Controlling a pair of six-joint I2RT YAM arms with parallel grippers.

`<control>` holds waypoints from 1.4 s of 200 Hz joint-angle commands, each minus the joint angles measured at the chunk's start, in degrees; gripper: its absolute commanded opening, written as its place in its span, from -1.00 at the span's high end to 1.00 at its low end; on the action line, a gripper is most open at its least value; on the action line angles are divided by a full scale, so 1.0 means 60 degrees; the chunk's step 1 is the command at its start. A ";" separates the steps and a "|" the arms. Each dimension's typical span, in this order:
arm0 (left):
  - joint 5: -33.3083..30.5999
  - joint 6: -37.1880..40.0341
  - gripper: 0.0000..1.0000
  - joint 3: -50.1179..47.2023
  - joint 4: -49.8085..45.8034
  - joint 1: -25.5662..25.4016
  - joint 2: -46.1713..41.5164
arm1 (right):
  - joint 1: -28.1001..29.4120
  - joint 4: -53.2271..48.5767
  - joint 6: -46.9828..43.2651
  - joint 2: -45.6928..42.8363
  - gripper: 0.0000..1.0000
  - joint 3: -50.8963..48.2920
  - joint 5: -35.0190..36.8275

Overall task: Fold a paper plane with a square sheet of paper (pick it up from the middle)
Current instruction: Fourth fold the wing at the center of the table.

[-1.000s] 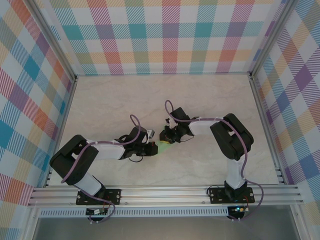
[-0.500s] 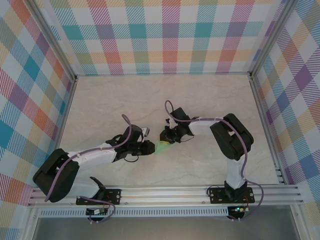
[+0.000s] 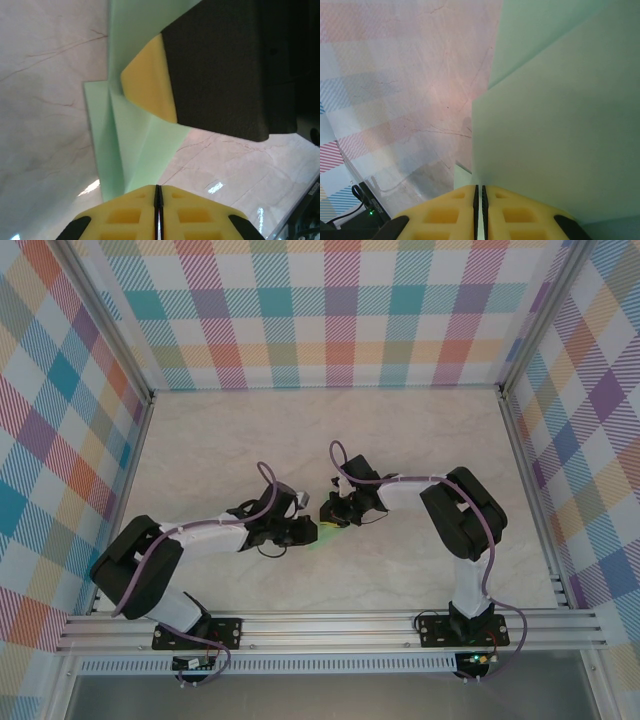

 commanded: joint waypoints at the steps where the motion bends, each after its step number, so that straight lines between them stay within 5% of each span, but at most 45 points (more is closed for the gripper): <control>1: 0.0694 -0.0086 0.80 0.0276 0.0540 0.0154 0.0387 | -0.0065 -0.0294 -0.0233 0.0283 0.73 -0.0026 0.0379; 162: 0.0455 0.0045 0.85 -0.1090 0.0610 0.0147 0.0648 | -0.0072 -0.0381 -0.0261 0.0470 0.73 -0.0030 0.0510; 280: 0.0233 -0.0141 0.86 -0.1756 -0.0329 0.0154 -0.0769 | -0.0083 -0.0484 -0.0275 0.0459 0.73 0.0076 0.0478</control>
